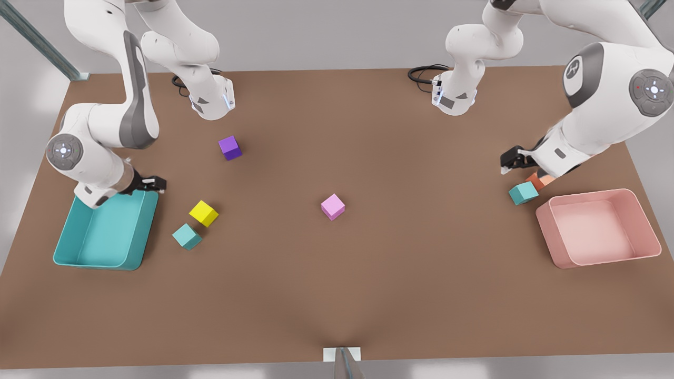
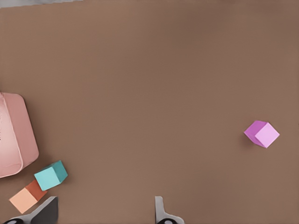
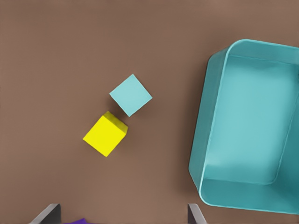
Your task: Stack the two blue cubes on top of each other
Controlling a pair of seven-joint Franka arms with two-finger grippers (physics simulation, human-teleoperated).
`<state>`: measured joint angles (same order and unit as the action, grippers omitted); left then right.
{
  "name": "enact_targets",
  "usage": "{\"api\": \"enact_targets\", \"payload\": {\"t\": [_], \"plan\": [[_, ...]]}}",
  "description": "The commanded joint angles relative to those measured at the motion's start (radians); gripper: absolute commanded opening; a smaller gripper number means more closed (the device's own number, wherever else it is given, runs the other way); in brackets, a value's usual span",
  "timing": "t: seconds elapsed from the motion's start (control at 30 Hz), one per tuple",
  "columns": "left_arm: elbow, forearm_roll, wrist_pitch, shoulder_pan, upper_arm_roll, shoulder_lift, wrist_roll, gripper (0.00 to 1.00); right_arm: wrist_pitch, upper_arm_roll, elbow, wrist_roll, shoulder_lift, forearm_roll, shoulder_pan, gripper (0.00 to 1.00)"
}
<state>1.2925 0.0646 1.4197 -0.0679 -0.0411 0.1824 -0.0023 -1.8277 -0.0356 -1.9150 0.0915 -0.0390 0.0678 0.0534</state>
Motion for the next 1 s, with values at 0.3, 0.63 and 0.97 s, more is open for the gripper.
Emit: {"api": "enact_targets", "payload": {"t": [0.3,0.63,0.97], "plan": [[-0.006,-0.023,0.188,0.051,-0.016,0.195,0.01,1.0,-0.269,-0.185,0.062,0.901,-0.064,0.127,-0.015,1.0],[0.005,-0.02,0.176,0.045,-0.023,0.195,0.001,1.0,-0.374,-0.07,0.071,0.857,-0.233,0.202,-0.015,1.0],[0.013,-0.022,0.03,0.069,-0.023,0.154,0.001,1.0,-0.281,-0.056,0.045,0.639,-0.321,0.089,0.0,1.0]]}}
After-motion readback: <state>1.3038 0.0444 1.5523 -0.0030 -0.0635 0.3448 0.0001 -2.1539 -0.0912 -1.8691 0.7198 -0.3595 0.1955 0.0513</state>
